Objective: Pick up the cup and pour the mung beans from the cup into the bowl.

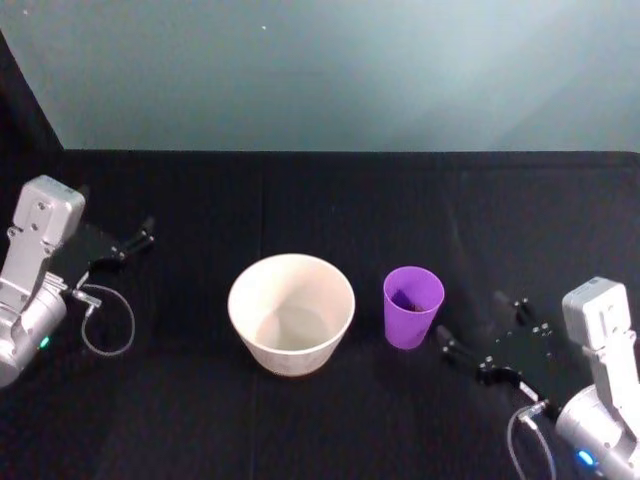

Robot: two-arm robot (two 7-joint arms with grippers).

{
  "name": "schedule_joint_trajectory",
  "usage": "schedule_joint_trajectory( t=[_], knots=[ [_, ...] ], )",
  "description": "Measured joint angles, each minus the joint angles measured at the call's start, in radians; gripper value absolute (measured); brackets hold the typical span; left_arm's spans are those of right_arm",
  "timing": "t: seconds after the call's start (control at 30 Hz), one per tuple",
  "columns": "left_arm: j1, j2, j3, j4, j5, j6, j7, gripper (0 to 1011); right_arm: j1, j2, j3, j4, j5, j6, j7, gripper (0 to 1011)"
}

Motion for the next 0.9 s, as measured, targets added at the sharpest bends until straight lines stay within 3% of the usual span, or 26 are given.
schedule_joint_trajectory(
  t=[0.33, 0.9],
  knots=[
    [0.000, 0.000, 0.000, 0.000, 0.000, 0.000, 0.000, 1000, 0.003, -0.055, -0.008, 0.011, 0.006, -0.027, 0.048, 1003],
    [0.000, 0.000, 0.000, 0.000, 0.000, 0.000, 0.000, 1000, 0.075, -0.145, -0.018, 0.107, -0.019, -0.059, 0.114, 1003]
  ],
)
